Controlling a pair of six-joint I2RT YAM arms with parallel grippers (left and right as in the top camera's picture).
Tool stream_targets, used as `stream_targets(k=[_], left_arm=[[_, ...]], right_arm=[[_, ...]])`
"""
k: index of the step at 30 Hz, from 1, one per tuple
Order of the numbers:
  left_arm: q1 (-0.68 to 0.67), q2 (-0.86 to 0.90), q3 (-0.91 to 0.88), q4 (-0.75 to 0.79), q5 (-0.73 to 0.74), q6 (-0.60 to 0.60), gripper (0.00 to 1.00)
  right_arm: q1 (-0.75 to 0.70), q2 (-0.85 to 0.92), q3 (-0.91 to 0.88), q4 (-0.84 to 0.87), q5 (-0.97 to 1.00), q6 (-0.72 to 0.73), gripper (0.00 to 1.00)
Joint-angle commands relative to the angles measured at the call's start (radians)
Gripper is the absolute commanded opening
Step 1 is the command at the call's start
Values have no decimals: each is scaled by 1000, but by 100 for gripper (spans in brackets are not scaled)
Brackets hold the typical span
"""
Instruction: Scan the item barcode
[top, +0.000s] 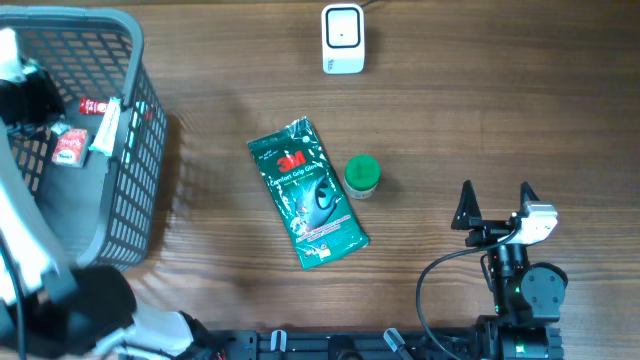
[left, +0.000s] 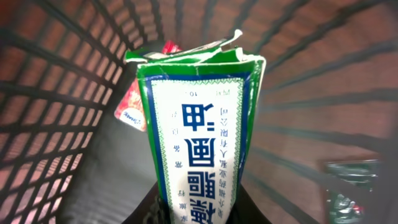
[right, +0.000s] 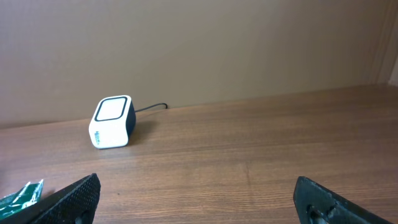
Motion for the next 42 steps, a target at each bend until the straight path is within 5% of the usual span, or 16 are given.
stream_targets(k=[1,5,9,12,16,21,23,26,27,28,32,36,39,40,42], left_arm=[[-51,-184,24,-81,115,-169,16],[-217,-324,23,-174,285,-198,16],[-485,-330,-26,-266,275,-194,17],[-662,-330,-214,-190,270,-195,17],[-831,-328,-554,190,270,-305,16],[-970,-266,-1001,759,214,-267,19],[-982,-207,-1088,862,113,-208,24],[-982,-166,-1093,885,20,-208,29],[-982,-166,-1093,916,18,-208,47],[-982,-167,-1091,949,17,-208,100],[-951,-304,-830,802,-31,-209,100],[-903,-481,-472,578,-251,-208,100],[-858,-625,-433,487,-439,-116,100],[-832,-664,-433,468,-521,-189,100],[-721,-726,-433,430,-761,-583,100]], right_arm=[[2,-5,-1,3,10,2,100],[2,-5,-1,3,10,2,100],[2,-5,-1,3,10,2,100],[2,-5,-1,3,10,2,100],[2,-5,-1,3,10,2,100],[2,-5,-1,3,10,2,100],[2,-5,-1,3,10,2,100],[2,-5,-1,3,10,2,100],[2,-5,-1,3,10,2,100],[2,-5,-1,3,10,2,100],[2,-5,-1,3,10,2,100],[2,-5,-1,3,10,2,100],[2,-5,-1,3,10,2,100],[2,-5,-1,3,10,2,100],[2,-5,-1,3,10,2,100]])
